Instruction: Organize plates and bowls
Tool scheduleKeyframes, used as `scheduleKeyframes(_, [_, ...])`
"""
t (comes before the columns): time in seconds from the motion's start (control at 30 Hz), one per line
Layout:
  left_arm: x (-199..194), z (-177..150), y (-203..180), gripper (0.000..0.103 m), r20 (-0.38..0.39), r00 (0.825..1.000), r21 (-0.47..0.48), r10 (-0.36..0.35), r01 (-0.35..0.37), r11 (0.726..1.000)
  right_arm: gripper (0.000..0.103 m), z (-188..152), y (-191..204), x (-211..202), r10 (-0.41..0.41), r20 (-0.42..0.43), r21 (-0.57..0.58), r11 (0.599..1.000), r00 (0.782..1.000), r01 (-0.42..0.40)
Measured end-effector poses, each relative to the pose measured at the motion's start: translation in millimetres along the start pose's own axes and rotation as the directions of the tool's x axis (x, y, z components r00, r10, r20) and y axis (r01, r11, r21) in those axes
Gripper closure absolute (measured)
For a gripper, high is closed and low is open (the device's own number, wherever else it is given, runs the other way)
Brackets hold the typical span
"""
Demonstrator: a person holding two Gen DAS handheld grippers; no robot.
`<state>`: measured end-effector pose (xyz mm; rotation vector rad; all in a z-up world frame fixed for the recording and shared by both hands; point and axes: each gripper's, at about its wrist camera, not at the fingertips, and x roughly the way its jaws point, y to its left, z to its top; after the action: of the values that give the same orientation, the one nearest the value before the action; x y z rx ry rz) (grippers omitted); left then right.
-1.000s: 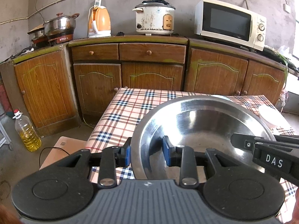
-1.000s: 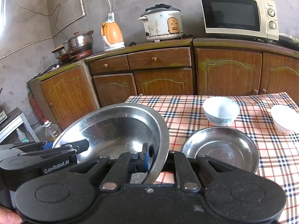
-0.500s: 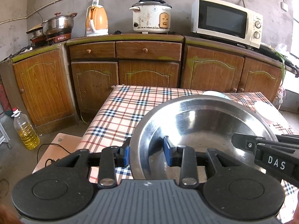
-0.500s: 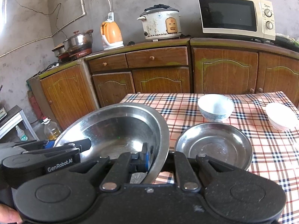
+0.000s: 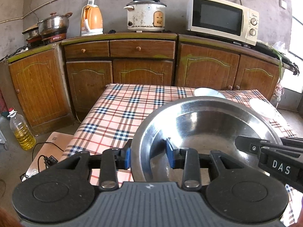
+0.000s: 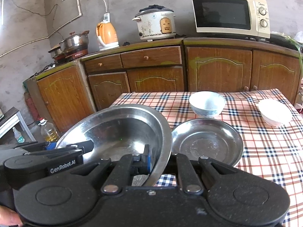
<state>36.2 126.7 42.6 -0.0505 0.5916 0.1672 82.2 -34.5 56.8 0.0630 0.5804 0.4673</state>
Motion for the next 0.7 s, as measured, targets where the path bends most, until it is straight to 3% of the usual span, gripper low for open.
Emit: scheduleKeyframes(0.7, [-1, -15, -40, 0.066, -0.025, 0.997, 0.034, -0.068, 0.069, 0.997, 0.091, -20, -39, -32, -0.068, -0.002, 0.038, 0.997, 0.998, 0.068])
